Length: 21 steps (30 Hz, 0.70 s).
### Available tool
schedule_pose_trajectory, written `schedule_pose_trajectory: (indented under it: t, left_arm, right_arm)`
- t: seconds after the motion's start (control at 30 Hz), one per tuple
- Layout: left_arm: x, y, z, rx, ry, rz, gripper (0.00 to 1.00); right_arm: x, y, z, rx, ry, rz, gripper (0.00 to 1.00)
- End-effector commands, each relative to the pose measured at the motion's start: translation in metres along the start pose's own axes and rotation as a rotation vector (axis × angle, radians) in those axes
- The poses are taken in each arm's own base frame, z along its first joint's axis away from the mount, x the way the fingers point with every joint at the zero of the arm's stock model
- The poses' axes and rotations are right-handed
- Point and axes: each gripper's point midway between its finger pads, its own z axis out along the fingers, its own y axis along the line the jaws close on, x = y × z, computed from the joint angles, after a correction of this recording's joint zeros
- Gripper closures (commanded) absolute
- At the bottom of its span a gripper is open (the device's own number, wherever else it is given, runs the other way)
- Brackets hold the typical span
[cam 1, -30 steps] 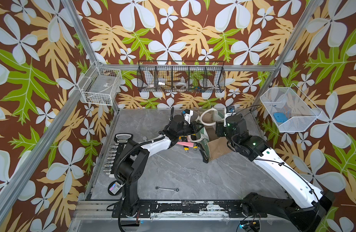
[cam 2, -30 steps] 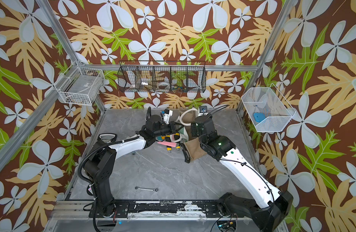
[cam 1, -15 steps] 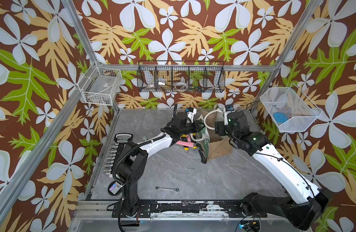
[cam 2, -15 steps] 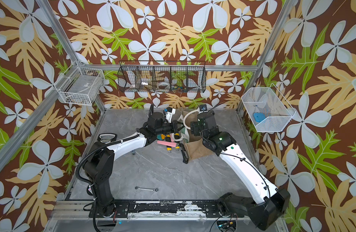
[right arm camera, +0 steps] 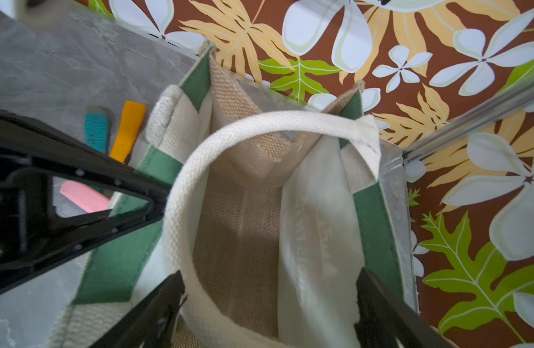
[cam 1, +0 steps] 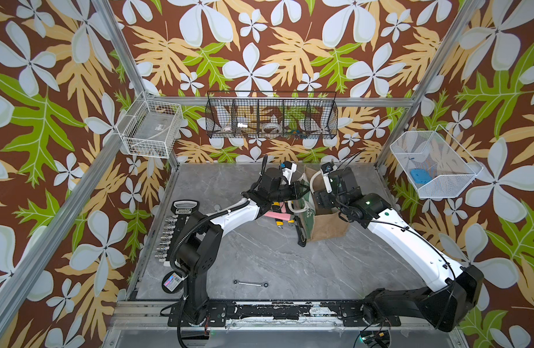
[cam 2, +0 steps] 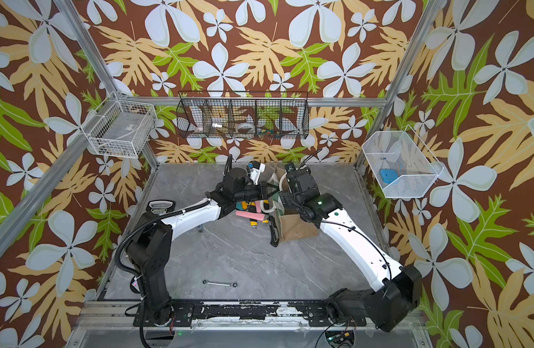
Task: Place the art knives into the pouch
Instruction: Adjust the pouch.
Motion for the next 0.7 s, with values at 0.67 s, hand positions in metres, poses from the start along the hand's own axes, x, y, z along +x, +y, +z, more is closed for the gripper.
schedule_pose_trajectory:
  t: [0.67]
  left_arm:
    - [-0.003,-0.015,-0.003,0.057,-0.008,0.021,1.00]
  right_arm:
    - [0.001,0.022,0.028,-0.063,0.035,0.007,0.31]
